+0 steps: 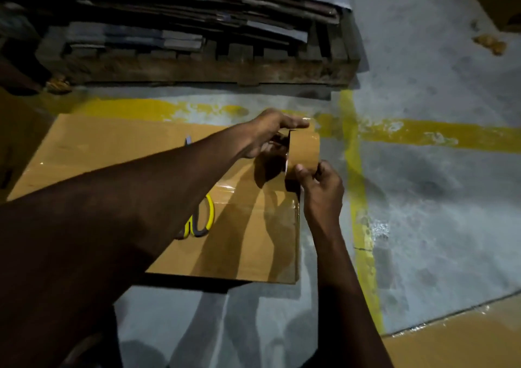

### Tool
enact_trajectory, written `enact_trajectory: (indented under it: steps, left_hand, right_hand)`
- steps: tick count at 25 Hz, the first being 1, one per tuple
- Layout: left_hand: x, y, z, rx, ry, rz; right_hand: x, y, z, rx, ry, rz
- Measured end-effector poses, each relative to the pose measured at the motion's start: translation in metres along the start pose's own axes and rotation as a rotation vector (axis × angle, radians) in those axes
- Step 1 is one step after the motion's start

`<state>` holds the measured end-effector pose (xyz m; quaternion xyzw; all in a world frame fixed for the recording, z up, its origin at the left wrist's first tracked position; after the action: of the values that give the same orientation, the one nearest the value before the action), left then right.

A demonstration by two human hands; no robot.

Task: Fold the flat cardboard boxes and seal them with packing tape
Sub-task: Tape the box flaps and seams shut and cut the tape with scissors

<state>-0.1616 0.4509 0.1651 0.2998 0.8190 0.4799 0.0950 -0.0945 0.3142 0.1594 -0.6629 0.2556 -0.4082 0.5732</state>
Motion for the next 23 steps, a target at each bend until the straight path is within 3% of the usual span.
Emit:
enact_trajectory:
  steps: [3,7,23]
  left_hand:
    - [0.016,0.006,0.028,-0.055,0.067,0.207]
    - [0.000,0.013,0.052,-0.212,-0.063,0.506]
    - [-0.009,0.000,0.059,-0.175,-0.217,0.774]
  right_hand:
    - [0.011,-0.006,0.006,-0.007,0.182,0.011]
    - [0.017,0.000,0.004,-0.071,0.245,0.065]
    - [0.012,-0.009,0.008,-0.116,0.230,0.008]
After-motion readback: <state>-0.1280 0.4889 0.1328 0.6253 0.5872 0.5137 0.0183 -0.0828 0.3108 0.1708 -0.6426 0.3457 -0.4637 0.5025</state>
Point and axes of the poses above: each hand's wrist, its own z-axis towards the middle knuckle, its own x-axis out of the back of the hand, y = z × x, the point moved 9 cm from there along z, towards the middle knuckle, and after that the axes turned 13 degrees about y, right-handed, at the moved point
